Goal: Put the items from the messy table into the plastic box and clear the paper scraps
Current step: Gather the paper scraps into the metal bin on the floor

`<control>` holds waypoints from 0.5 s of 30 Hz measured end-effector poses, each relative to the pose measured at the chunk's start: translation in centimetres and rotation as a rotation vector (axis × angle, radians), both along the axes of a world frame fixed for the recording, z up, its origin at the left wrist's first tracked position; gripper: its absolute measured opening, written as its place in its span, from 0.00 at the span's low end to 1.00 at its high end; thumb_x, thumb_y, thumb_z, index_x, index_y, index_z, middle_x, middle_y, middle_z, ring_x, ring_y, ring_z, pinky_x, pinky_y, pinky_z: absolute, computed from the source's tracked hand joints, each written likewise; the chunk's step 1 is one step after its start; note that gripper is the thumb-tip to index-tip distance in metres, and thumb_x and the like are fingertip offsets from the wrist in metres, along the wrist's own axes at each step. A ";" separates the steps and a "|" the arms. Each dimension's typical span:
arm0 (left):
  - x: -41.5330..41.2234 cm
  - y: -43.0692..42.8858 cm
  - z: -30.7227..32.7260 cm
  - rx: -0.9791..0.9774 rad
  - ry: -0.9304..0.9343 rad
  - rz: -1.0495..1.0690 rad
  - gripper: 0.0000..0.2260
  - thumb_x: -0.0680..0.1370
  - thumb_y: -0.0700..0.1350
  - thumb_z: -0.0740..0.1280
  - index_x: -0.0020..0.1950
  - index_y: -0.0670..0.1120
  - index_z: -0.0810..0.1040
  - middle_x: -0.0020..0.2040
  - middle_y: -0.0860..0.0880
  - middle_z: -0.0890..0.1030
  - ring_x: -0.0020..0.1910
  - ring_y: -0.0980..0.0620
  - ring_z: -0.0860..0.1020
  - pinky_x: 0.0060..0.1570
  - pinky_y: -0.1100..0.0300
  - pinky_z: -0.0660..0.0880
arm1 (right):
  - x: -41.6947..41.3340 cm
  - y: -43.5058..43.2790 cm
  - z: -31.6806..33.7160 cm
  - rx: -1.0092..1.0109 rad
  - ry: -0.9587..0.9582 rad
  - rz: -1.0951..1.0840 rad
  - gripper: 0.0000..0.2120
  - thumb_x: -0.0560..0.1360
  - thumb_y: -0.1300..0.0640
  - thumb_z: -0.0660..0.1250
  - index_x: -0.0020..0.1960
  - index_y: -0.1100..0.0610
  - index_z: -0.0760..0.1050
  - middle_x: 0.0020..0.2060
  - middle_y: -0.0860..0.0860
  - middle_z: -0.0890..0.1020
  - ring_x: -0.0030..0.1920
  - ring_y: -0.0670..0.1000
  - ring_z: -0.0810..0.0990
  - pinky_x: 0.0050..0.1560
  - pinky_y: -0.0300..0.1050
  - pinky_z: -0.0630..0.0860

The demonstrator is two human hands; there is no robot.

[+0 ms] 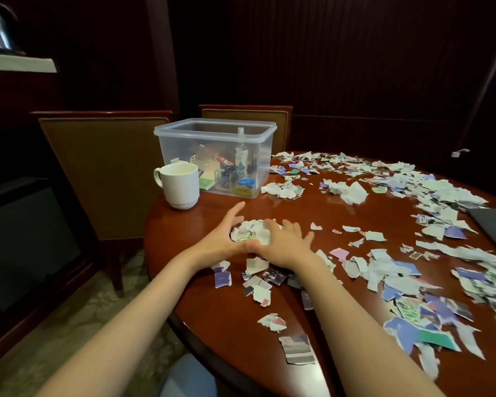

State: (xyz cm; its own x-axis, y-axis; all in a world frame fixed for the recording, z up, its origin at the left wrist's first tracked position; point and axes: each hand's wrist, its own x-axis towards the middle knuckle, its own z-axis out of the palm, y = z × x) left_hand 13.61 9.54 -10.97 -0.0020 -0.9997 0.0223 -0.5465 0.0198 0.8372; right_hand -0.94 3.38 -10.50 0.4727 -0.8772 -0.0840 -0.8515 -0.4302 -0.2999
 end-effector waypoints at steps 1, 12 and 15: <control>0.0 0.2 0.0 -0.004 0.054 -0.006 0.65 0.45 0.77 0.68 0.76 0.59 0.45 0.76 0.47 0.57 0.74 0.53 0.58 0.63 0.64 0.60 | 0.2 0.0 -0.1 -0.052 -0.049 0.043 0.34 0.75 0.36 0.57 0.75 0.51 0.57 0.74 0.57 0.60 0.74 0.59 0.56 0.72 0.60 0.53; -2.4 -0.8 -0.3 -0.034 -0.437 0.087 0.57 0.62 0.64 0.75 0.76 0.56 0.37 0.78 0.51 0.46 0.77 0.48 0.47 0.75 0.45 0.48 | 0.5 -0.4 0.6 -0.033 -0.621 -0.114 0.13 0.79 0.57 0.59 0.58 0.61 0.77 0.54 0.56 0.81 0.51 0.53 0.78 0.47 0.40 0.68; -3.3 -1.8 -0.2 -0.016 -0.451 0.091 0.54 0.63 0.64 0.73 0.77 0.55 0.43 0.78 0.49 0.52 0.77 0.47 0.51 0.75 0.45 0.47 | -0.1 -1.1 0.7 0.004 -0.746 -0.227 0.13 0.80 0.58 0.57 0.54 0.61 0.79 0.48 0.55 0.81 0.45 0.49 0.75 0.41 0.40 0.68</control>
State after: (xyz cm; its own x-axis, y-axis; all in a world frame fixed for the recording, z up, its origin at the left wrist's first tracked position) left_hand 10.35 7.71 -11.18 0.0727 -0.9958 0.0548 -0.8561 -0.0342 0.5157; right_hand -1.04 2.32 -9.82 0.2142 -0.9597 0.1820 -0.4912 -0.2669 -0.8292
